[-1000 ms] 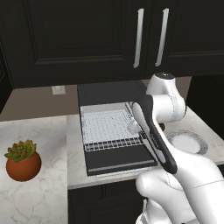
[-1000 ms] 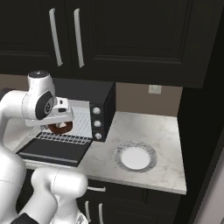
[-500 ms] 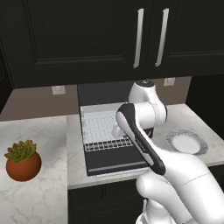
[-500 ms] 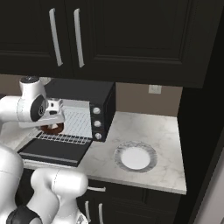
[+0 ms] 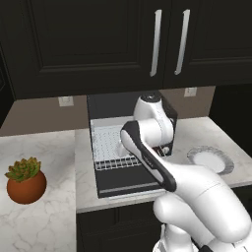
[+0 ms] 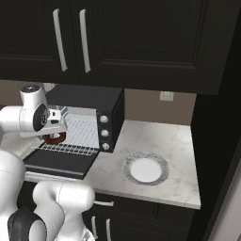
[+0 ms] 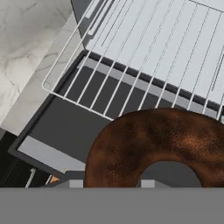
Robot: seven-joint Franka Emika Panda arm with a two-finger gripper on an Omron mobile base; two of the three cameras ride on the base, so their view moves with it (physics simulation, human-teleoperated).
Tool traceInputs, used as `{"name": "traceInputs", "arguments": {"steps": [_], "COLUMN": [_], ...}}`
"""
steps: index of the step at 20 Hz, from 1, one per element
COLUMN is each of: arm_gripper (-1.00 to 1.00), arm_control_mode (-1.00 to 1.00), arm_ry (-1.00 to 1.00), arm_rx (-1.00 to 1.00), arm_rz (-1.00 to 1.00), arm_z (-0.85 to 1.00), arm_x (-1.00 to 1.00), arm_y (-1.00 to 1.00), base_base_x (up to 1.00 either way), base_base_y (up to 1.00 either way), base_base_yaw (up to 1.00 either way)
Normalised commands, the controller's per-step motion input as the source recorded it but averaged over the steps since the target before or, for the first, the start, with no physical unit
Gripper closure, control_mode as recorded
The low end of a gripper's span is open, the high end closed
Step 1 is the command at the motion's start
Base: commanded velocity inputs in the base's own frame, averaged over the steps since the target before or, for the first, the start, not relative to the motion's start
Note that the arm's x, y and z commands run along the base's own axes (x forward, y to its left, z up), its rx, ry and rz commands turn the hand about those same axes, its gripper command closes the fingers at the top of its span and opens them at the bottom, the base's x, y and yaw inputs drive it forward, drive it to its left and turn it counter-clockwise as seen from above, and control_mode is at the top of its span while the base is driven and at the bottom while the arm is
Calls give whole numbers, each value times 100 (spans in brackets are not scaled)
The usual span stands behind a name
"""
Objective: Pick up the bagel from the plate, place it on the toaster oven rack, close the door, and set the timer.
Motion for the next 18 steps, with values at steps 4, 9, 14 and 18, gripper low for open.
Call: {"name": "traceInputs", "arguments": {"steps": [4,9,14,18], "arm_gripper": [100,100,100,100], "arm_control_mode": [-100,-100,-100,-100], "arm_ry": [0,0,0,0], "arm_rx": [0,0,0,0], "arm_rz": [0,0,0,0], "arm_z": [-21,-20,-23,-25], "arm_x": [28,40,25,19], "arm_y": [11,0,0,0], "base_base_x": [0,0,0,0], "base_base_y": [0,0,0,0], "base_base_yaw": [0,0,0,0]}}
